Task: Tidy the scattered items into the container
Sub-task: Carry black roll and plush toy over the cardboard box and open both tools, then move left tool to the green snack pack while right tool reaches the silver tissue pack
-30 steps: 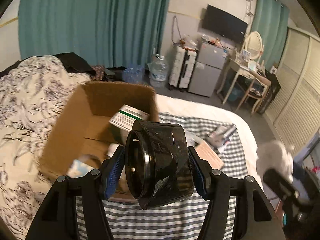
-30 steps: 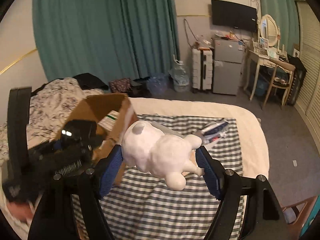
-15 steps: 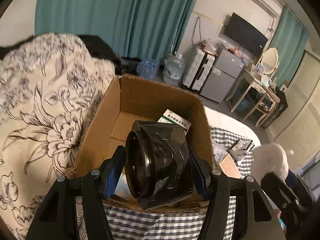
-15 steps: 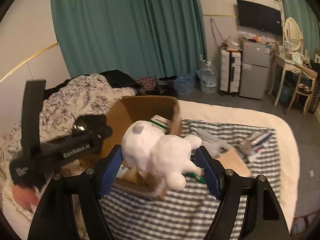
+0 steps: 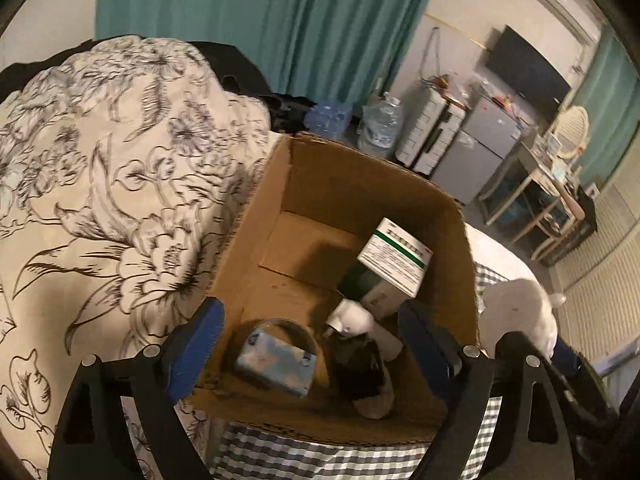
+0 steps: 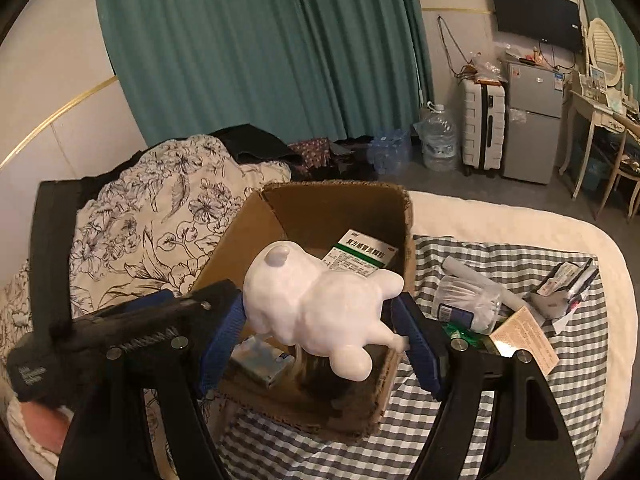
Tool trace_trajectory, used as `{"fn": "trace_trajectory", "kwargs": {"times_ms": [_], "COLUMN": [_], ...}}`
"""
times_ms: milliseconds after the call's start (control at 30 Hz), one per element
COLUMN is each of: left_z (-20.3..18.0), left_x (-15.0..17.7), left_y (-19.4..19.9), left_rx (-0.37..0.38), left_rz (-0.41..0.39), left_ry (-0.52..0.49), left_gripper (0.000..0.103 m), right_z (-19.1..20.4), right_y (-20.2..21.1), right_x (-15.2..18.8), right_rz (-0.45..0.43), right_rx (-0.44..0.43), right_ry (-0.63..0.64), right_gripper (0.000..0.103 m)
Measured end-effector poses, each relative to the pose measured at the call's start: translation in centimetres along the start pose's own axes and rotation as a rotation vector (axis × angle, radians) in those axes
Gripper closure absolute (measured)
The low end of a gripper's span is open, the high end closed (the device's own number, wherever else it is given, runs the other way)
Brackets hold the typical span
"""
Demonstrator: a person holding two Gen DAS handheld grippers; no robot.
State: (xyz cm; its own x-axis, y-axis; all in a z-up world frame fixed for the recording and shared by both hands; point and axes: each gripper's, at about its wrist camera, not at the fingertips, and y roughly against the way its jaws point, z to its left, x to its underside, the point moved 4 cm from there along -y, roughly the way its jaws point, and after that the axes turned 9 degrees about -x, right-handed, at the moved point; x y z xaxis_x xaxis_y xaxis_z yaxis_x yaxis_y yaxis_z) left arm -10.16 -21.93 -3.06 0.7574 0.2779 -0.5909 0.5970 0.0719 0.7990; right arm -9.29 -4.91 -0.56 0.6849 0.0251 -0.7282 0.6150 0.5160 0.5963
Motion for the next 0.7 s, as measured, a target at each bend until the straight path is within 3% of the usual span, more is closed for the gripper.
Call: {"fn": "trace_trajectory", "kwargs": {"times_ms": [67, 133, 167, 467, 700], "left_z": [0.1, 0.3, 0.3, -2.9, -8.3], "left_x": [-0.2, -0.4, -0.4, 0.6, 3.4], "left_y": [0.2, 0.3, 0.3, 1.0, 1.1], "left_rx": [0.005, 0.003, 0.010, 0.075, 0.150], "left_rz": [-0.005, -0.011, -0.013, -0.045, -0.029], "left_ry": [0.007, 0.017, 0.016, -0.036, -0.083], "left_gripper": [0.011, 0.010, 0.010, 0.008, 0.008], "right_z": [-0.1, -0.3, -0.3, -4.5, -10.4], "right_y": [-0.5, -0.7, -0.7, 6.5, 13.5], "right_x": [0.2, 0.2, 0.1, -1.2, -0.1], "right_rz": [0.002, -0.006, -0.016, -0.100, -0.116], "right_rx": [0.002, 0.042, 0.058, 0.126, 0.286], "right_ry": [-0.010, -0.020, -0.018, -0.043, -0.039], "right_gripper": [0.026, 0.013, 0.011, 0.011, 0.011]}}
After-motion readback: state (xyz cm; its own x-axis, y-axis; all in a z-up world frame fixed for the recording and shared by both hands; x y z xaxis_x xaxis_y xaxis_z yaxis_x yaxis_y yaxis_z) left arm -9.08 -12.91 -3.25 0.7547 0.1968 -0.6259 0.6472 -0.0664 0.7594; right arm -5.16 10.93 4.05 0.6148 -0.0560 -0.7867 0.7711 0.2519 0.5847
